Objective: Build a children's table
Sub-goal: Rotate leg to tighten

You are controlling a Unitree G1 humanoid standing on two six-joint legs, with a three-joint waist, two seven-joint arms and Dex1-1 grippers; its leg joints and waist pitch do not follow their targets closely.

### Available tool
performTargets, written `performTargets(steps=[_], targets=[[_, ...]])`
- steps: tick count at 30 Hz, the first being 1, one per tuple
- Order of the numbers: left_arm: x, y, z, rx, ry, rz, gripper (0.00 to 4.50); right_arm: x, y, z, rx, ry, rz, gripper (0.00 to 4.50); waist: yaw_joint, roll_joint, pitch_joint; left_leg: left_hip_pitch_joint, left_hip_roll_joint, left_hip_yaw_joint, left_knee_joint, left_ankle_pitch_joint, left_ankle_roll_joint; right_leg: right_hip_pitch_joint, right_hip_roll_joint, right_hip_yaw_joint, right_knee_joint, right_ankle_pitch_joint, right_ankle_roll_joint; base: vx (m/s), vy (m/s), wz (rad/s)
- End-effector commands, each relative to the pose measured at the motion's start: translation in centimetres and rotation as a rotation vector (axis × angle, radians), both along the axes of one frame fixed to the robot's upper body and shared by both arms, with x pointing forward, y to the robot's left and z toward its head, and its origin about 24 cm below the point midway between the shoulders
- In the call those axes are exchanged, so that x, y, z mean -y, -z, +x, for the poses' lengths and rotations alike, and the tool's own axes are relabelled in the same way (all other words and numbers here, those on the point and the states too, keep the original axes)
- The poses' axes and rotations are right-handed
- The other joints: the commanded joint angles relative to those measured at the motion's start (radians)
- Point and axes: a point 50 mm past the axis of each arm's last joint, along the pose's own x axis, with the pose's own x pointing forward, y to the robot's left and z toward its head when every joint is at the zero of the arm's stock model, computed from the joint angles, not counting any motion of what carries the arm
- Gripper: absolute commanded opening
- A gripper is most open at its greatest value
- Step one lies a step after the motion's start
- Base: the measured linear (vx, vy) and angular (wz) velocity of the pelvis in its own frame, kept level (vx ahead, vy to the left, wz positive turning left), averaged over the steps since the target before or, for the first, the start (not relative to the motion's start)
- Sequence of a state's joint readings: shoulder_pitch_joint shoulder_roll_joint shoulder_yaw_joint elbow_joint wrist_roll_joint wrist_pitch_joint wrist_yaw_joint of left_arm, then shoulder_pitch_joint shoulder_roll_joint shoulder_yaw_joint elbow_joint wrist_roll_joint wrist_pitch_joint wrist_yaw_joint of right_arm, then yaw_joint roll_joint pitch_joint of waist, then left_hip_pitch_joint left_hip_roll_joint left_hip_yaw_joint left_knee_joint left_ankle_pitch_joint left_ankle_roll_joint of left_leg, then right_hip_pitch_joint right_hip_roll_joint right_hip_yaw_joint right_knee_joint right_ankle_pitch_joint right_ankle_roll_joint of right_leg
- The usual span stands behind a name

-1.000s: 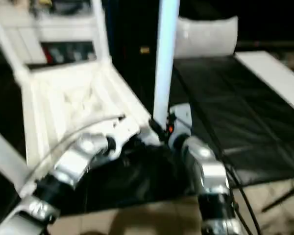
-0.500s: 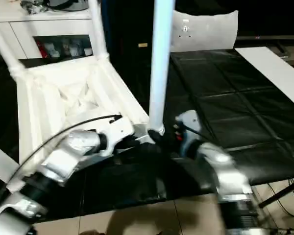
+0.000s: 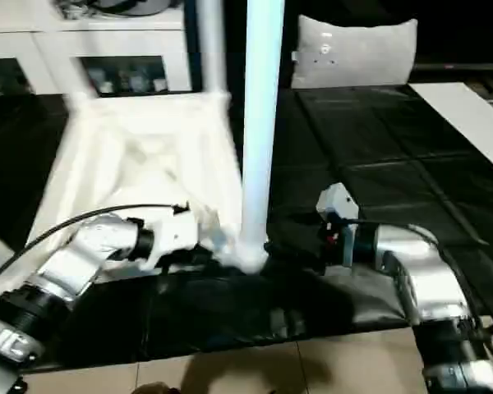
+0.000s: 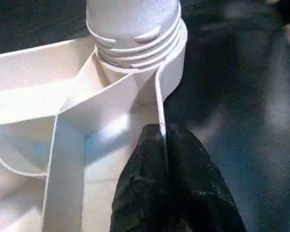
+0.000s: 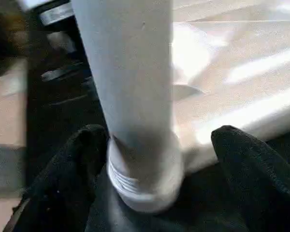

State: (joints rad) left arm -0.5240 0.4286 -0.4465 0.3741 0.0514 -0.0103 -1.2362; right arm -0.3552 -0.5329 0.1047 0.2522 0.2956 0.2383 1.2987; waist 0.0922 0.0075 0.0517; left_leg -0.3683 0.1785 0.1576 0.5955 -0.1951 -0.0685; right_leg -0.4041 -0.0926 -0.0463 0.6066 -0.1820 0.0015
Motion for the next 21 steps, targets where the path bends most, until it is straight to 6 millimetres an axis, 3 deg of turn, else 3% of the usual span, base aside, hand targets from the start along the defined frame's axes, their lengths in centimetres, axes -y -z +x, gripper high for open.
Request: performTargets(steps=[1,9,15,21], targets=[[1.3,-0.2,-0.8,-0.005,0.153,0.028,0.0,-0.2,-0.3,0.2,-0.018,-0.043,0.007,3.49,-0.005,-0.005,-0.066,0.009,0.047,0.005,-0.07,-0.16,0.086,0.052,-0.044,0.033,-0.059,-0.117,-0.276,0.0,0.0,0.0],[1.3,-0.3,-0.9,-0.019,0.21,0.034,0.0,-1.4,0.2,-0.1,-0.077,-0.142,0.054,2.84,-0.004,-0.005,-0.065,0.009,0.047,0.009,-0.072,-0.194,0.059,0.051,-0.046,0.032,-0.063,-0.175,-0.263,0.0,0.0,0.0],[1.0,-0.3,-0.7,-0.027,0.218,0.037,0.0,-1.4,0.4,-0.4,-0.112,-0.179,0.059,2.39,0.001,0.001,-0.068,0.01,0.049,0.013,-0.069,-0.172,0.056,0.052,-0.042,0.03,-0.055,-0.116,-0.276,0.0,0.0,0.0],[0.8,-0.1,-0.4,-0.035,0.165,0.032,0.0,-1.9,0.7,-1.1,-0.139,-0.195,0.091,2.08,0.002,-0.002,-0.066,0.011,0.049,0.014,-0.07,-0.187,0.047,0.052,-0.043,0.031,-0.058,-0.144,-0.269,0.0,0.0,0.0]])
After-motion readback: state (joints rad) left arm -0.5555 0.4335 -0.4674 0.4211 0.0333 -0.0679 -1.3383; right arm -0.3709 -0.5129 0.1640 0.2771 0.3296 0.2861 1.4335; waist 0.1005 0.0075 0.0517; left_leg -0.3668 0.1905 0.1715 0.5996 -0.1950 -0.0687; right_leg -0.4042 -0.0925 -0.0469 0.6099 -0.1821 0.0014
